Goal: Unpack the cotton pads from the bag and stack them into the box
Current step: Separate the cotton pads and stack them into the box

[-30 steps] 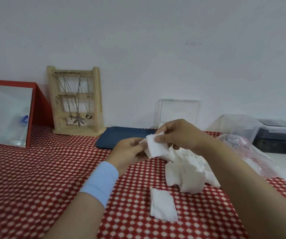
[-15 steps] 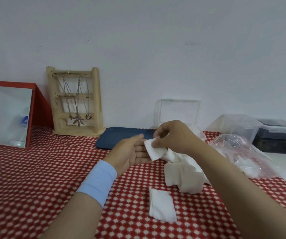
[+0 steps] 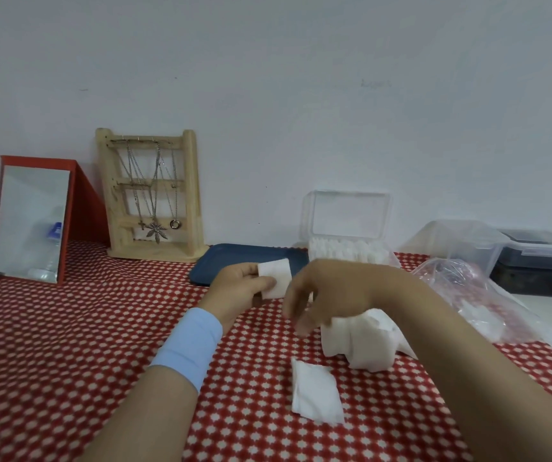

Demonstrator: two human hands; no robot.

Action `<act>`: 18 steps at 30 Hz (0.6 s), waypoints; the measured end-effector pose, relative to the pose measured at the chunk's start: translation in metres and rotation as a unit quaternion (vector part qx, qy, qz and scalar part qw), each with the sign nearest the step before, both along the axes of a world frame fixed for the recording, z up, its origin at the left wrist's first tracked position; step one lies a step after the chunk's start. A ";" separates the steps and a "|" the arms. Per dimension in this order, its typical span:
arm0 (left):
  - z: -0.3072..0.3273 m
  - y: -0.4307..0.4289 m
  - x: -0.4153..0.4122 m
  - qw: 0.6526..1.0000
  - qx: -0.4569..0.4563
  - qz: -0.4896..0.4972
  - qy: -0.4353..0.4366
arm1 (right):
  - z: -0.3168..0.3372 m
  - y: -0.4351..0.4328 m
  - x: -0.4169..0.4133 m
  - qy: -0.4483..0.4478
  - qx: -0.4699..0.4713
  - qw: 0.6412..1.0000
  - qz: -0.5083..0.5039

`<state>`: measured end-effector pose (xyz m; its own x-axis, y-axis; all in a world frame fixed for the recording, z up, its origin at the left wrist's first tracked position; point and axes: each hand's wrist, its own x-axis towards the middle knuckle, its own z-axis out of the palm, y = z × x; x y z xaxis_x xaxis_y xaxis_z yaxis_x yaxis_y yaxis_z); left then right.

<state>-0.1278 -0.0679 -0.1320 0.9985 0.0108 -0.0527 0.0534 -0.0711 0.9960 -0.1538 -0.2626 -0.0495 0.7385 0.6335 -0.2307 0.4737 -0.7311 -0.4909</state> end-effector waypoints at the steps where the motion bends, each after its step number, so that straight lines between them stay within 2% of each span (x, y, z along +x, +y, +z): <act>1: -0.001 0.000 0.001 1.000 0.008 0.009 -0.003 | 0.000 0.005 -0.006 0.063 -0.059 0.995 0.045; 2: -0.001 0.000 0.001 1.000 0.011 0.015 -0.004 | -0.002 0.010 -0.010 0.091 -0.122 0.985 0.080; 4: 0.001 -0.003 0.000 1.000 0.016 0.017 -0.008 | -0.009 0.019 -0.013 0.076 -0.211 0.967 0.121; 7: 0.000 -0.005 0.001 0.999 0.032 0.008 -0.016 | -0.013 0.023 -0.014 0.056 -0.221 0.967 0.116; 10: 0.002 -0.005 -0.003 0.998 0.056 0.000 -0.024 | -0.007 0.013 -0.010 0.028 -0.147 0.986 0.078; 13: 0.003 -0.008 -0.005 0.994 0.102 -0.005 -0.044 | -0.004 0.002 -0.002 0.001 0.018 1.000 0.012; 15: 0.004 -0.011 -0.006 0.993 0.110 -0.009 -0.037 | -0.005 -0.005 0.004 0.005 0.128 0.991 -0.028; 18: 0.003 -0.012 -0.007 0.996 0.075 -0.029 -0.022 | -0.007 -0.015 0.013 0.003 0.185 0.980 -0.074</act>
<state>-0.1352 -0.0804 -0.1289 0.9991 -0.0416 -0.0106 0.0011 -0.2219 0.9751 -0.1410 -0.2775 -0.0567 0.8277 0.5611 -0.0098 0.3726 -0.5626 -0.7380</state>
